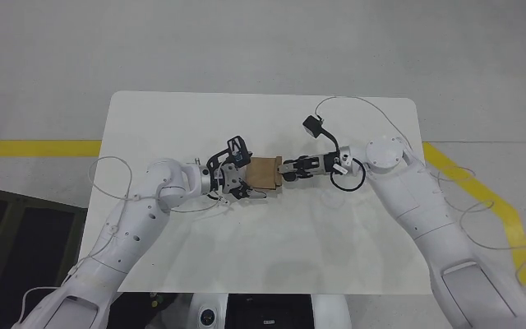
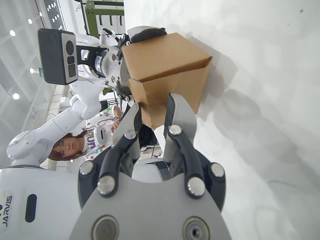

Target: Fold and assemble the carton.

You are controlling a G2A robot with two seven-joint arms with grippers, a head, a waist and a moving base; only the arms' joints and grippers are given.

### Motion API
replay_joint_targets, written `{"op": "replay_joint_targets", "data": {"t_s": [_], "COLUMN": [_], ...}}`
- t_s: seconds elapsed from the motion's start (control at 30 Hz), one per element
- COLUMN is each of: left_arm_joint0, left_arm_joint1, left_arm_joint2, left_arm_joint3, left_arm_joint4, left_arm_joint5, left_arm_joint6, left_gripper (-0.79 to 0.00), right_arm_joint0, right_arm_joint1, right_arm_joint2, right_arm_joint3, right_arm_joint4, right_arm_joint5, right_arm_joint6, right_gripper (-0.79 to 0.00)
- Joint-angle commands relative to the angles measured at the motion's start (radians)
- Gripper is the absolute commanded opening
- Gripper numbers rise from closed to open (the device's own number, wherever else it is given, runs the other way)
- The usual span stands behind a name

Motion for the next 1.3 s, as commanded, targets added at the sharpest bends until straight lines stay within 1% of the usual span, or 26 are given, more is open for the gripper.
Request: {"op": "replay_joint_targets", "data": {"t_s": [0.0,0.2,0.47,1.07,1.27], "left_arm_joint0": [-0.002,-0.009,-0.020,-0.031,-0.030], "left_arm_joint1": [-0.001,-0.002,-0.005,-0.007,-0.006], "left_arm_joint2": [0.002,0.007,0.016,0.024,0.024], "left_arm_joint3": [0.003,0.015,0.032,0.042,0.040], "left_arm_joint4": [-0.003,-0.009,-0.020,-0.031,-0.032], "left_arm_joint5": [0.001,0.002,0.001,0.002,0.001], "left_arm_joint6": [-0.002,-0.009,-0.019,-0.027,-0.031], "left_gripper": [0.000,0.000,0.000,0.000,0.000], "right_arm_joint0": [0.002,-0.002,-0.019,0.001,-0.006], "right_arm_joint1": [-0.001,0.001,0.008,-0.009,-0.008], "right_arm_joint2": [-0.001,0.006,0.017,-0.021,-0.021], "right_arm_joint3": [0.004,0.004,0.000,0.017,0.001], "right_arm_joint4": [-0.001,-0.002,-0.009,-0.024,-0.034], "right_arm_joint5": [0.000,-0.017,-0.010,0.017,0.027], "right_arm_joint6": [-0.001,0.008,0.014,0.010,0.008], "right_gripper": [-0.643,-0.637,-0.637,-0.665,-0.659]}}
